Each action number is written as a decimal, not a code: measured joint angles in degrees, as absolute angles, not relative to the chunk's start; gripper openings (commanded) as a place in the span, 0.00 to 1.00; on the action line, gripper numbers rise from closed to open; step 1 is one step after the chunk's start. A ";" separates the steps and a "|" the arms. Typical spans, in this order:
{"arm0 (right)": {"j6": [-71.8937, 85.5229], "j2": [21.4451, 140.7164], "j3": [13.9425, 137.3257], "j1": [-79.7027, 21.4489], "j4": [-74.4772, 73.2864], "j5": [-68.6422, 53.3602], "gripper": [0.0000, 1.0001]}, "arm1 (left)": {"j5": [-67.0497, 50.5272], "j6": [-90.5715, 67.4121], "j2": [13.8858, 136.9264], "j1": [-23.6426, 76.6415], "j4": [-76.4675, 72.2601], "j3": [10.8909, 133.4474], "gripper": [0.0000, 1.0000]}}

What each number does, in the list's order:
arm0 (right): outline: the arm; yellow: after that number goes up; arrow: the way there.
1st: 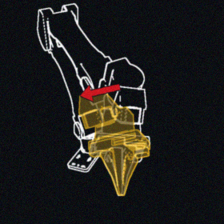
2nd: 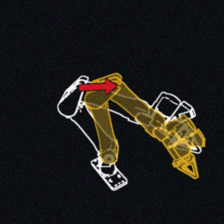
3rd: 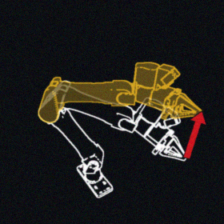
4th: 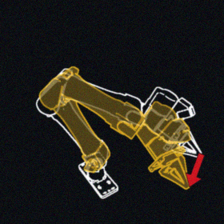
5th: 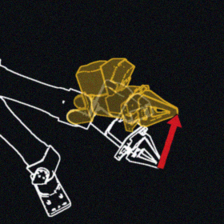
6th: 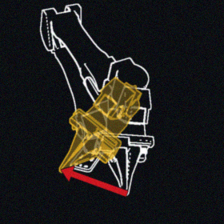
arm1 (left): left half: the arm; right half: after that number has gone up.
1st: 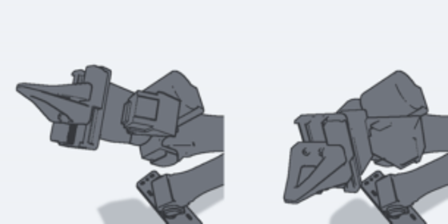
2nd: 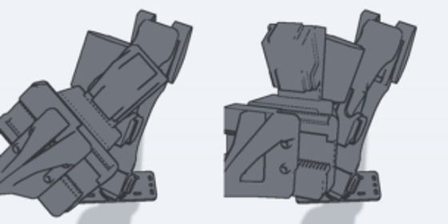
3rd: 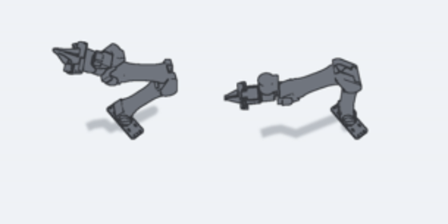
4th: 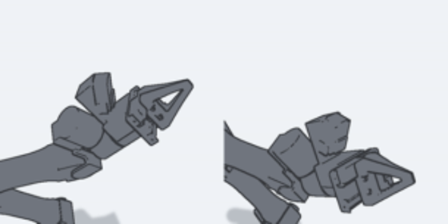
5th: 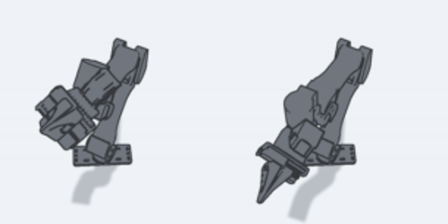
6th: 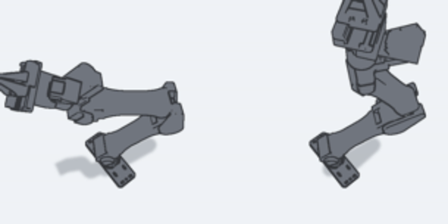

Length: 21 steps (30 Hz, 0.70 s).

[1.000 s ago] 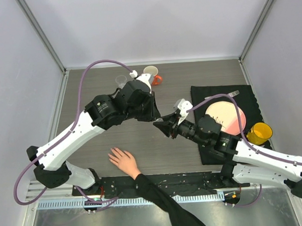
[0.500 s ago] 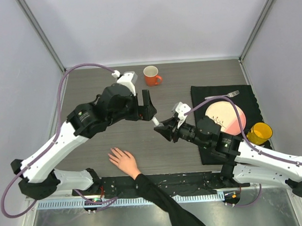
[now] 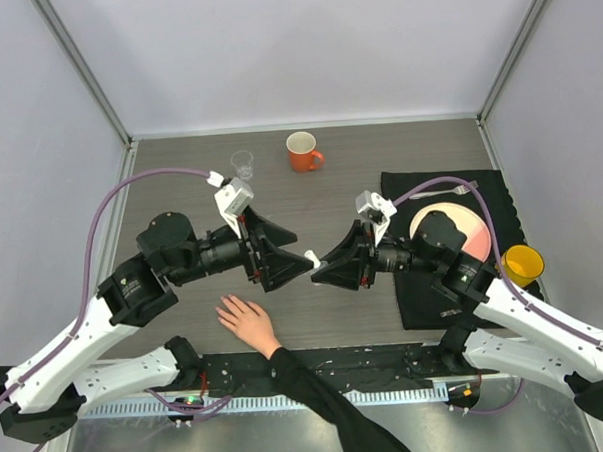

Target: Paint the nails

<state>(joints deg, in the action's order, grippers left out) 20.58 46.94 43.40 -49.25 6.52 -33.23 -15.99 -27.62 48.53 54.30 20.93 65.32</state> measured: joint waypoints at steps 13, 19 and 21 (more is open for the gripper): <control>29.58 48.03 44.47 -49.25 17.67 -44.03 0.01 | -25.93 -26.37 52.27 54.28 16.16 65.52 0.61; 30.24 48.05 44.49 -49.25 19.49 -42.13 0.01 | -27.55 -27.00 51.99 54.28 15.07 65.54 0.00; 28.91 48.47 45.23 -49.25 17.06 -39.18 0.01 | -25.93 -26.94 52.12 54.37 15.38 66.02 0.00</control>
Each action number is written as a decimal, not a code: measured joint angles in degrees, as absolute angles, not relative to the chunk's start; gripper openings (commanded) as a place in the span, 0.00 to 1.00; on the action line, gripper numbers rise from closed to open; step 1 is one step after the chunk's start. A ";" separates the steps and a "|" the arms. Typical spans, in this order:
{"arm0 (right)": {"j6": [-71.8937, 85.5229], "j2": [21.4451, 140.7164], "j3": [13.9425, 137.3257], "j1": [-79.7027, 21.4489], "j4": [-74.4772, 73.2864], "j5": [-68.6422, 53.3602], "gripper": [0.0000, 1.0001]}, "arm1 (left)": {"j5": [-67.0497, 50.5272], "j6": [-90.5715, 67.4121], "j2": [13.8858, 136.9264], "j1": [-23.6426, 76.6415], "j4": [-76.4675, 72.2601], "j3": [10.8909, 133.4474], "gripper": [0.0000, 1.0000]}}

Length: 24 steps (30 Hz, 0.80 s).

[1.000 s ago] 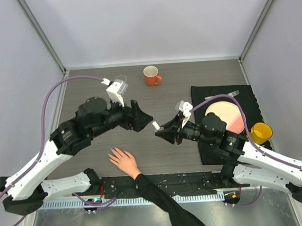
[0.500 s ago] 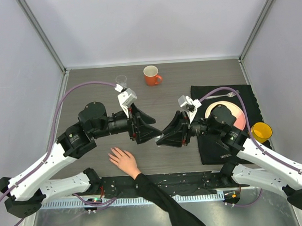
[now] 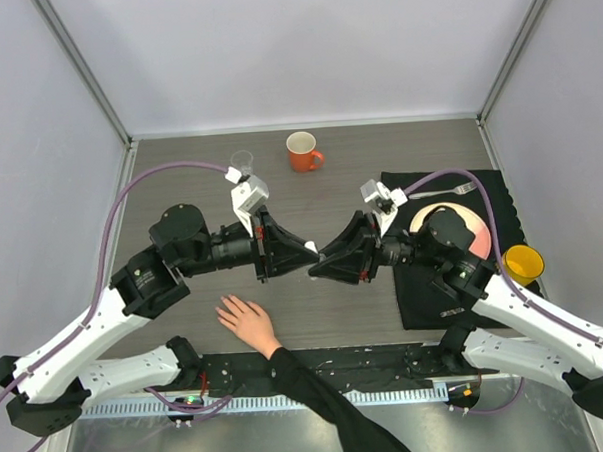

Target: Paint the nails

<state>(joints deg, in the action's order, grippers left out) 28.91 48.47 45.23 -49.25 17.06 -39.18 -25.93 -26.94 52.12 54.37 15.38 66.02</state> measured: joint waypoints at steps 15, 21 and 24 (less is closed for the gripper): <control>-2.07 67.77 55.92 -73.25 9.74 42.61 0.01 | 23.55 -34.76 64.82 58.15 28.64 75.02 0.00; -2.31 64.07 55.05 -69.76 6.70 32.95 0.01 | 24.53 -34.83 65.14 57.98 28.18 75.50 0.77; -0.40 60.36 54.65 -67.00 4.80 22.83 0.01 | 22.35 -33.80 62.76 57.39 26.35 74.98 0.87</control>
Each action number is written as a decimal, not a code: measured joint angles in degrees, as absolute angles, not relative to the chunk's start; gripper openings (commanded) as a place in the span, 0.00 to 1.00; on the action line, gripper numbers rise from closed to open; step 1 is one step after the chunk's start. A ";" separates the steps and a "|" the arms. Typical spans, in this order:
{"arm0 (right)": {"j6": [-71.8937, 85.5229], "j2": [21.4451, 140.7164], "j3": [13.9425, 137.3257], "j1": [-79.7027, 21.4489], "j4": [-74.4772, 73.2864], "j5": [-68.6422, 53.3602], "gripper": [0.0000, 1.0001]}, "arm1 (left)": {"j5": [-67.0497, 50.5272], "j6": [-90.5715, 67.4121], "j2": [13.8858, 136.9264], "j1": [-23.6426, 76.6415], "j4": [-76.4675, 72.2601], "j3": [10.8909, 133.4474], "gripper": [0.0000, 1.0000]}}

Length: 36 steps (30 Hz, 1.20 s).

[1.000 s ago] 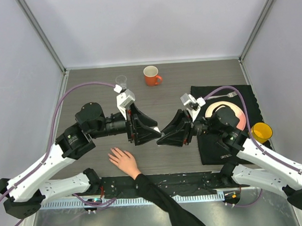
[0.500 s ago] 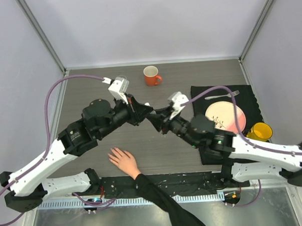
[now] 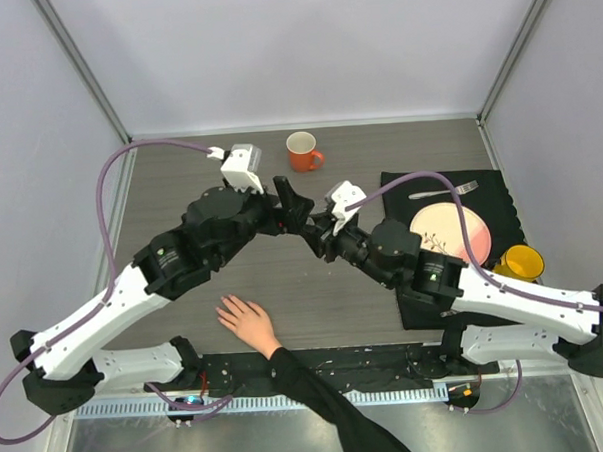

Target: Paint the nails

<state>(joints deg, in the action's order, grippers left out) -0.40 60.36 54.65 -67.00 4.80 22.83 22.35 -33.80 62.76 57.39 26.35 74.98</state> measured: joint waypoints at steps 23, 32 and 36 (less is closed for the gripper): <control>26.44 51.48 47.51 -47.68 13.10 -41.32 0.01 | -10.44 -34.61 48.16 57.23 11.92 63.07 0.70; 32.18 51.40 46.85 -44.97 20.40 -44.82 0.01 | -14.59 -34.26 48.88 57.23 11.88 63.09 0.44; 32.97 51.42 46.85 -44.82 21.67 -45.34 0.01 | -13.91 -33.93 50.22 57.23 13.04 64.31 0.21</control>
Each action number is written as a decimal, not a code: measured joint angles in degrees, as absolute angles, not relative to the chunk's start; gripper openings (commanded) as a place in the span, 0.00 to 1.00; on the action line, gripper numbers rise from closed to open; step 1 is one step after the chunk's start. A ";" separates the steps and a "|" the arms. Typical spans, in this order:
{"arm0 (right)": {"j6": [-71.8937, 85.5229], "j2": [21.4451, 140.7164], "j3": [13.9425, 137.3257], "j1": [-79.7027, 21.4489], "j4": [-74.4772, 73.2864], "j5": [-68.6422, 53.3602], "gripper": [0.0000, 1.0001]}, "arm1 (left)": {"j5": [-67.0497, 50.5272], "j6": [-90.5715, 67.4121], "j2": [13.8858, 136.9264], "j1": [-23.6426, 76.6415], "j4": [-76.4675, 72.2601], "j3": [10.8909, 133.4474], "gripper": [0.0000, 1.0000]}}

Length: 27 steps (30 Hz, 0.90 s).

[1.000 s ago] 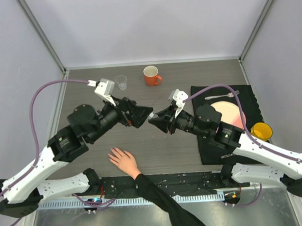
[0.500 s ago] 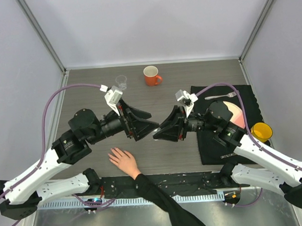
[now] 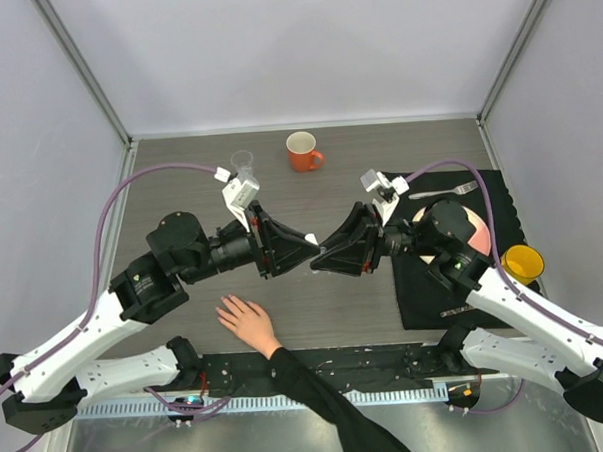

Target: Paint the nails

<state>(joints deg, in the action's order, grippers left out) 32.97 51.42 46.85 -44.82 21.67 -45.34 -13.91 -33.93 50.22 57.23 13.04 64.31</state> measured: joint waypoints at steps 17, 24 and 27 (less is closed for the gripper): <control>3.20 64.36 57.58 -72.82 3.07 36.75 0.01 | 20.84 -35.86 62.50 58.61 26.61 73.41 0.00; -0.51 63.64 55.11 -71.11 0.54 36.67 0.01 | 24.38 -36.05 67.24 58.48 26.30 75.59 0.24; -0.30 60.05 53.63 -69.28 0.69 29.43 0.01 | 22.55 -36.01 64.69 58.39 24.64 73.89 0.55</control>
<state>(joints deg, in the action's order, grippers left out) -0.30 60.05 53.63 -69.28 0.69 29.43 22.55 -36.01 64.69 58.39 24.64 73.89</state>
